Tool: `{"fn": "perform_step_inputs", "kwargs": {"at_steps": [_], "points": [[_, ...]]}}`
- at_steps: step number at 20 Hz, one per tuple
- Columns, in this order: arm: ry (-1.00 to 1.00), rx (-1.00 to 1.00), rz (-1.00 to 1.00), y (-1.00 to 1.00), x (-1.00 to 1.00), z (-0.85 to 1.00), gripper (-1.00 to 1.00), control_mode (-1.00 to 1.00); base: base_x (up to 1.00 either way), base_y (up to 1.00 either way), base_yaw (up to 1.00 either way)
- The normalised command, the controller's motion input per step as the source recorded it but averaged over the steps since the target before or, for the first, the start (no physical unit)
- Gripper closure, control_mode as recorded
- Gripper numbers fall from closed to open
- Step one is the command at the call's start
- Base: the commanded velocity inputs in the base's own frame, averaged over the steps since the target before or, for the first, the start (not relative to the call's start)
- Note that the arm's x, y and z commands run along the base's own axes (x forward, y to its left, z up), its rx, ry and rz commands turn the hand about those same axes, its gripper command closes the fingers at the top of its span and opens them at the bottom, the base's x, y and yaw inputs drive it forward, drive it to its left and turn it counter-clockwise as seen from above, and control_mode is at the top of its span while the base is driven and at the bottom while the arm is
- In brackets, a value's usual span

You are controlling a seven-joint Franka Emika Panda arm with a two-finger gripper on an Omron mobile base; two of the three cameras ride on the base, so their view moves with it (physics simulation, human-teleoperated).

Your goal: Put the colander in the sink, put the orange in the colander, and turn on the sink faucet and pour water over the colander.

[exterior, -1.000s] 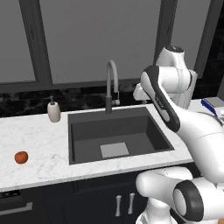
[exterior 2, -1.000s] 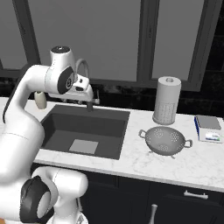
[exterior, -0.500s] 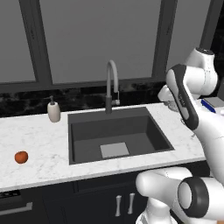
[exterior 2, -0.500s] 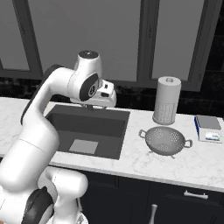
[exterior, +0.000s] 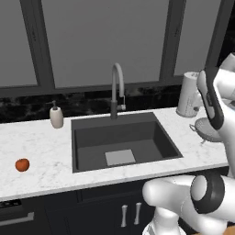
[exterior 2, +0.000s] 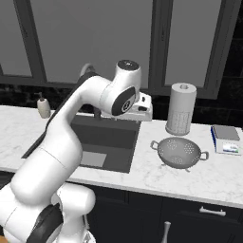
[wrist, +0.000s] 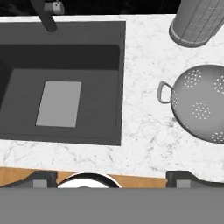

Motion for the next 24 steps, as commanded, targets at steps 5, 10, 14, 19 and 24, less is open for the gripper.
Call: {"fn": "perform_step_inputs", "kwargs": {"at_steps": [5, 10, 14, 19, 24], "points": [[0.00, -0.02, 0.00, -0.47, 0.00, -0.21, -1.00, -1.00, 0.00, 0.00, 0.00], [0.00, -0.07, -0.01, -0.32, 0.00, -0.40, -1.00, -1.00, 0.00, 0.00, 0.00], [0.00, -0.09, -0.01, -0.12, 0.11, -0.41, -1.00, -1.00, 0.00, 0.00, 0.00], [0.00, -0.12, -0.01, -0.02, 0.25, -0.54, -1.00, -1.00, 0.00, 0.00, 0.00], [0.02, -0.03, 0.00, 0.00, 0.66, -0.61, -1.00, -1.00, 0.00, 0.00, 0.00]]}}
